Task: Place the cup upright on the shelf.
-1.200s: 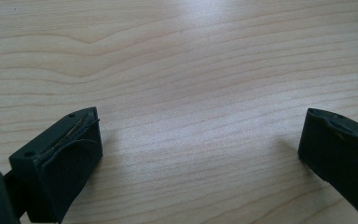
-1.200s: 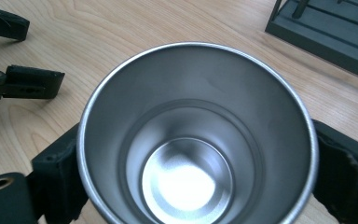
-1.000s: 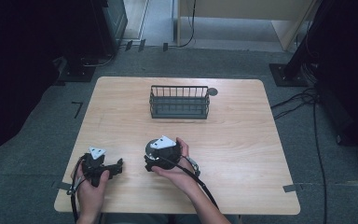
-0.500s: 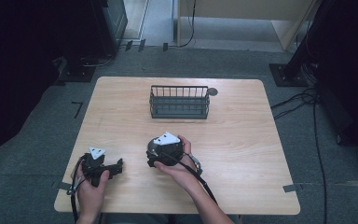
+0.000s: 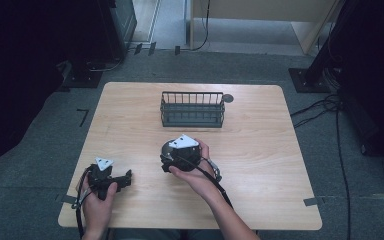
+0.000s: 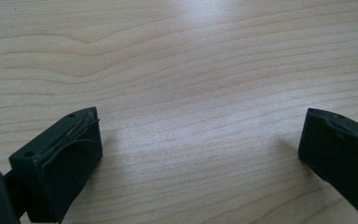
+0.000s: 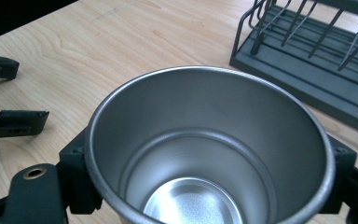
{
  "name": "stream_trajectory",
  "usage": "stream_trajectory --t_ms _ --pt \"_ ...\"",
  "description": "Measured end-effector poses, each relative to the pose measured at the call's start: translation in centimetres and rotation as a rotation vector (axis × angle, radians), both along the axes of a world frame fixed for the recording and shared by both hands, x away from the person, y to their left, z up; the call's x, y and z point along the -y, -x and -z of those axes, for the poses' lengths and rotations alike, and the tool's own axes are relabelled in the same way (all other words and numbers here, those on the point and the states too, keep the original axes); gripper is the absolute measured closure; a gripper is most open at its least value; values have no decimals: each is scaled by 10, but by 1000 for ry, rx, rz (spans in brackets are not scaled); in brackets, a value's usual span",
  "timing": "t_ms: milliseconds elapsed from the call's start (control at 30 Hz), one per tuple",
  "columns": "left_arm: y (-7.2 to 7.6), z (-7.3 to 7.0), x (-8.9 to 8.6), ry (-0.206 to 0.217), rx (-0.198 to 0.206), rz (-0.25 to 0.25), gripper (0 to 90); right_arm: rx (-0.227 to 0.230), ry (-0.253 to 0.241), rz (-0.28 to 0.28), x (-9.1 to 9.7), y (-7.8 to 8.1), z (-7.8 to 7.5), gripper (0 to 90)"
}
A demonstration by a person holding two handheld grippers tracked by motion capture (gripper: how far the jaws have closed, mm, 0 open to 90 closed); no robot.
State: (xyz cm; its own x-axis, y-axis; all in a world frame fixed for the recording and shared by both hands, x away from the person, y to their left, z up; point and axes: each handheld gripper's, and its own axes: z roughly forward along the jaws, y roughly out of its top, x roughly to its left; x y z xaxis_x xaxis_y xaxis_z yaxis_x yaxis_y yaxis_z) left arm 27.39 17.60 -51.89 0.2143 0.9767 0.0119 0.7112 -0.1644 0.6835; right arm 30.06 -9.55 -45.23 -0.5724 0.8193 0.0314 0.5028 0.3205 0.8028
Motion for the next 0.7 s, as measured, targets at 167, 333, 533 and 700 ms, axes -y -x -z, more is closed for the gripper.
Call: stream_trajectory --t_ms 167,333,533,700 --pt "0 0 0 0 0 0 0 9 8 1 3 -3 -7 186" --pt "0 0 0 2 1 -1 0 12 2 7 6 -8 -13 186" --pt "0 0 0 1 1 -1 0 10 -3 20 12 -16 -18 186" --pt "0 0 0 2 1 -2 0 14 -7 32 17 -22 -24 186"
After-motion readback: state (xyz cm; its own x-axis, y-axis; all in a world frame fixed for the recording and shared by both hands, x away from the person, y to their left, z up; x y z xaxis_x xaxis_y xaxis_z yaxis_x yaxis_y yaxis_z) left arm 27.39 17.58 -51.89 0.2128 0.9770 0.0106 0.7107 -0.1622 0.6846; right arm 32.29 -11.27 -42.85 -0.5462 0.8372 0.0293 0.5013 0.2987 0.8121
